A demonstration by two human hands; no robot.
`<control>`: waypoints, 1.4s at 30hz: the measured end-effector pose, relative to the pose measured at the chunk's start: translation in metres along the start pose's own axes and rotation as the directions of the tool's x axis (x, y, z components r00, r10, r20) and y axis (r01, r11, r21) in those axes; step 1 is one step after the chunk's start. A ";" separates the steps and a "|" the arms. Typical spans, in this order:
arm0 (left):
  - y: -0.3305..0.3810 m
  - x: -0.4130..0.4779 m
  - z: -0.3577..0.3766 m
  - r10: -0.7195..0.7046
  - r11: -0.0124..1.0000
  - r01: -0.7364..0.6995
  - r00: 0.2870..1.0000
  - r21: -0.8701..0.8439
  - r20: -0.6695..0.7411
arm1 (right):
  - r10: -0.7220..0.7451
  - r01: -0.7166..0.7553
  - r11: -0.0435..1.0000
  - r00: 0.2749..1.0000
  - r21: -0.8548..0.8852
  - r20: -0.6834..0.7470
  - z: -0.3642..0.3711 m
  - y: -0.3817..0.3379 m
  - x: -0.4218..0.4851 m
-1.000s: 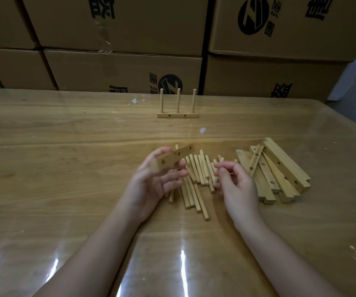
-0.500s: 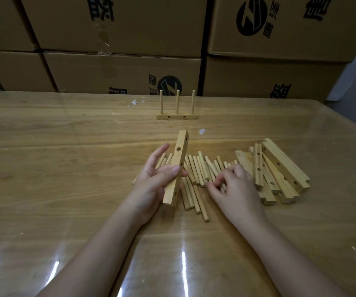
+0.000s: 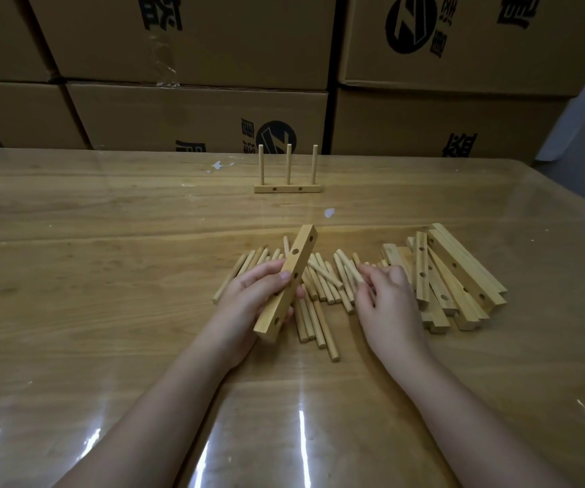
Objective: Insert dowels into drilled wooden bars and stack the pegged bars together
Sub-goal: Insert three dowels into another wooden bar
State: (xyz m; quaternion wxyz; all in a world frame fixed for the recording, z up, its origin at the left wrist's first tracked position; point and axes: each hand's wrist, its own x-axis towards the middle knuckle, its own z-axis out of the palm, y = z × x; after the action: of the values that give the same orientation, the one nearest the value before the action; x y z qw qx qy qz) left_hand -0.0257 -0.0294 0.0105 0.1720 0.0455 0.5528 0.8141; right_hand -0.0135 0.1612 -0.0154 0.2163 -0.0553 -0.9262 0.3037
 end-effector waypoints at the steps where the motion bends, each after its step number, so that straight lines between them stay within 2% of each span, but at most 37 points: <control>1: 0.000 0.001 0.000 -0.003 1.000 0.003 1.000 -0.003 -0.004 | 0.010 -0.010 0.999 1.000 0.044 -0.004 0.000 0.000 0.000; 3: 0.000 0.001 0.000 -0.002 1.000 0.002 1.000 0.008 -0.004 | 0.034 -0.032 0.992 0.999 0.122 -0.014 -0.001 0.000 0.001; 6: 0.000 0.001 0.002 0.000 0.999 0.000 1.000 0.032 0.004 | -0.013 0.019 0.988 0.999 0.155 -0.036 -0.001 -0.001 0.000; 10: 0.000 0.001 0.001 -0.002 0.998 0.001 1.000 0.060 0.012 | -0.035 0.034 0.967 0.999 0.253 -0.003 -0.002 -0.004 -0.001; 14: 0.000 0.000 0.000 -0.007 0.996 0.005 1.000 0.084 0.021 | -0.097 0.096 0.960 0.995 0.265 -0.009 -0.001 -0.005 -0.002; 24: 0.002 -0.002 0.006 0.033 0.990 -0.035 0.999 0.135 0.017 | -0.171 0.215 0.904 0.974 0.369 -0.149 -0.004 -0.008 -0.004; 36: 0.001 -0.005 0.006 0.065 0.983 -0.075 0.996 0.167 0.064 | -0.159 0.213 0.906 0.972 0.365 -0.172 -0.003 -0.005 -0.003; 42: -0.001 -0.003 0.005 0.066 0.978 -0.080 0.995 0.194 0.079 | -0.185 0.250 0.933 0.950 0.260 -0.252 -0.009 -0.008 -0.002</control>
State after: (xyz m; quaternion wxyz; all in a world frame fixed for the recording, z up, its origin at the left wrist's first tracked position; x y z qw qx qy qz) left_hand -0.0208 -0.0258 0.0116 0.1567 0.1121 0.6219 0.7590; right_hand -0.0074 0.1595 -0.0048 0.3573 0.0465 -0.8420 0.4015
